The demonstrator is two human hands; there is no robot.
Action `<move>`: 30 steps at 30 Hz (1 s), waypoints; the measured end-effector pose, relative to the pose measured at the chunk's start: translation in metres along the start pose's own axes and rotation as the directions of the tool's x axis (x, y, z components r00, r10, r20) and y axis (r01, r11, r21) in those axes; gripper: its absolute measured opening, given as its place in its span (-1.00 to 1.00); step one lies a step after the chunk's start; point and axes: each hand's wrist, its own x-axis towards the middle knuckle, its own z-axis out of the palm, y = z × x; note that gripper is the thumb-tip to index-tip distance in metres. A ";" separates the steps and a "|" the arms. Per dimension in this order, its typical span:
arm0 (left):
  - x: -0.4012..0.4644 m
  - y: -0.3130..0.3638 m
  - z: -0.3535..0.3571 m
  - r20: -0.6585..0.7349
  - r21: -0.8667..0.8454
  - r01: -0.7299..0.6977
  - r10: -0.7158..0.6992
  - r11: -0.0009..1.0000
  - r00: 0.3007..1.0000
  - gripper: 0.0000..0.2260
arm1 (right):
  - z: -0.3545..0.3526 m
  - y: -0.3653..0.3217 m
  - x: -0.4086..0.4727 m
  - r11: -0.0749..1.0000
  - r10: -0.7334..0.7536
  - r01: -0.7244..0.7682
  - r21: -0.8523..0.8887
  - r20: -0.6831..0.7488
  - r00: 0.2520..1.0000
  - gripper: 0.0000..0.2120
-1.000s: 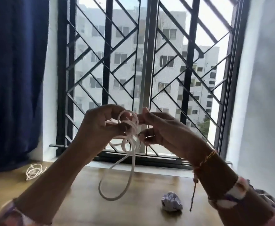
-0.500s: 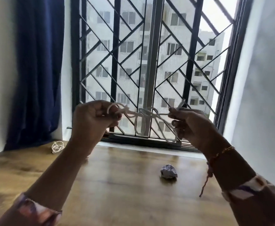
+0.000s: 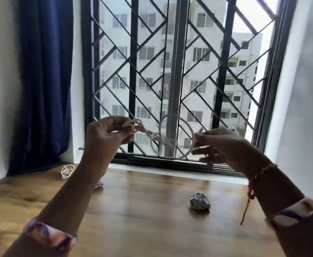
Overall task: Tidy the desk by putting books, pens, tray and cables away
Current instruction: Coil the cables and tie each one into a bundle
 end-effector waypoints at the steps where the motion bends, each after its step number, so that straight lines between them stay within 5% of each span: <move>1: 0.006 -0.003 0.001 0.031 -0.027 0.051 -0.050 0.998 0.998 -0.87 | 0.002 -0.001 0.005 0.978 0.023 -0.017 -0.209 0.023 0.999 -0.75; 3: 0.017 -0.012 0.006 0.079 -0.039 0.101 -0.098 0.994 0.992 -0.88 | 0.012 -0.003 0.022 0.884 -0.070 0.049 -0.464 -0.029 0.997 -0.64; 6: 0.030 -0.021 0.020 0.148 -0.105 0.132 -0.116 0.986 0.982 -0.88 | 0.039 -0.009 0.041 0.831 -0.350 0.309 -0.463 -0.002 0.937 -0.67; 9: 0.047 -0.032 0.032 0.051 -0.067 0.050 -0.046 0.996 0.998 -0.87 | 0.064 -0.010 0.050 0.871 -0.251 0.331 -0.362 0.251 0.935 -0.66; 11: 0.055 -0.038 0.038 -0.050 0.059 -0.054 0.057 0.997 0.997 -0.82 | 0.074 -0.008 0.055 0.901 -0.208 0.299 -0.314 0.292 0.933 -0.57; 14: 0.057 -0.038 0.039 -0.083 0.125 -0.114 0.125 0.986 0.989 -0.80 | 0.083 -0.005 0.066 0.940 -0.213 0.271 -0.208 0.264 0.941 -0.65; 19: 0.054 -0.040 0.030 0.070 0.023 -0.031 0.029 0.999 0.997 -0.67 | 0.086 -0.002 0.070 0.946 -0.259 0.270 -0.178 0.080 0.962 -0.90; 21: 0.049 -0.040 0.027 0.173 -0.052 -0.017 0.026 0.999 0.985 -0.57 | 0.087 -0.002 0.066 0.859 -0.403 0.374 -0.351 -0.010 0.915 -0.87; 25: 0.039 -0.031 0.021 0.261 0.251 -0.326 0.260 0.912 0.930 -0.69 | 0.086 -0.004 0.053 0.451 -0.620 0.482 -0.751 0.124 0.774 -0.88; 28: 0.034 -0.023 0.007 0.311 0.273 -0.272 0.183 0.923 0.933 -0.78 | 0.086 -0.007 0.034 0.435 -0.598 0.458 -0.775 0.132 0.790 -0.88; 30: 0.023 -0.015 -0.002 0.351 0.081 -0.068 0.035 0.994 0.936 -0.87 | 0.087 -0.005 0.018 0.455 -0.574 0.456 -0.765 0.139 0.807 -0.89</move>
